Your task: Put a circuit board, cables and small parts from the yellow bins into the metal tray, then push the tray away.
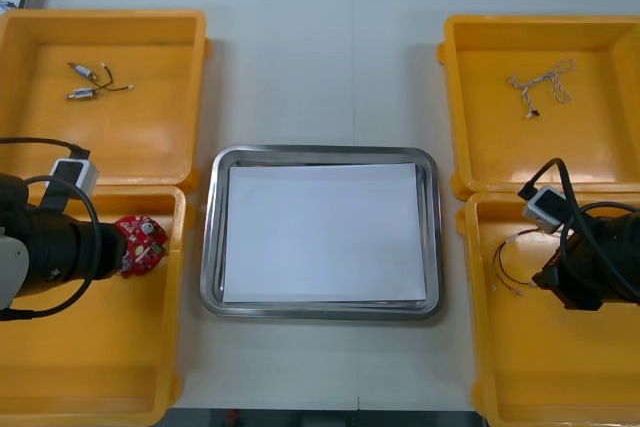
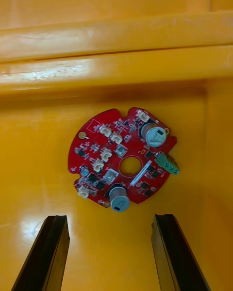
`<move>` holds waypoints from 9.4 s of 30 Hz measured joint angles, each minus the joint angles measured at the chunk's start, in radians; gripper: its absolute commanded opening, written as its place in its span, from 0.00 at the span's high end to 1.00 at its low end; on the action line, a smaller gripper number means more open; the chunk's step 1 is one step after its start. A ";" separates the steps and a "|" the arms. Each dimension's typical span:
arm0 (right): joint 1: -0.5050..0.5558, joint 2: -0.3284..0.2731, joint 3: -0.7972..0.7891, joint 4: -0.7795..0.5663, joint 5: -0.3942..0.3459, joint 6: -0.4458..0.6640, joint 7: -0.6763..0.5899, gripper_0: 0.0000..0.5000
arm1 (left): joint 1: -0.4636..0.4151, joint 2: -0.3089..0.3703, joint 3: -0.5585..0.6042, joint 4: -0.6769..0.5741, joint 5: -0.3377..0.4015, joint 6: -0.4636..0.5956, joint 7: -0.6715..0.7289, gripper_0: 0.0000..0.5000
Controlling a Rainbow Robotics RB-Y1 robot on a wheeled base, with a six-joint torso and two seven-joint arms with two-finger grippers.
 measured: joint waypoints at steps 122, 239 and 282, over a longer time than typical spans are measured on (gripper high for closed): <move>0.084 0.075 0.091 0.147 0.128 -0.206 0.061 1.00 | 0.027 -0.044 -0.149 0.183 -0.119 -0.180 -0.086 0.15; 0.167 0.191 -0.315 -0.053 -0.117 0.318 -0.348 0.00 | 0.389 0.058 0.081 0.166 0.070 -0.393 -0.349 0.21; -0.079 0.191 -0.242 -0.066 -0.068 0.335 -1.520 0.00 | 0.219 0.037 0.257 -0.036 0.232 0.043 0.299 0.21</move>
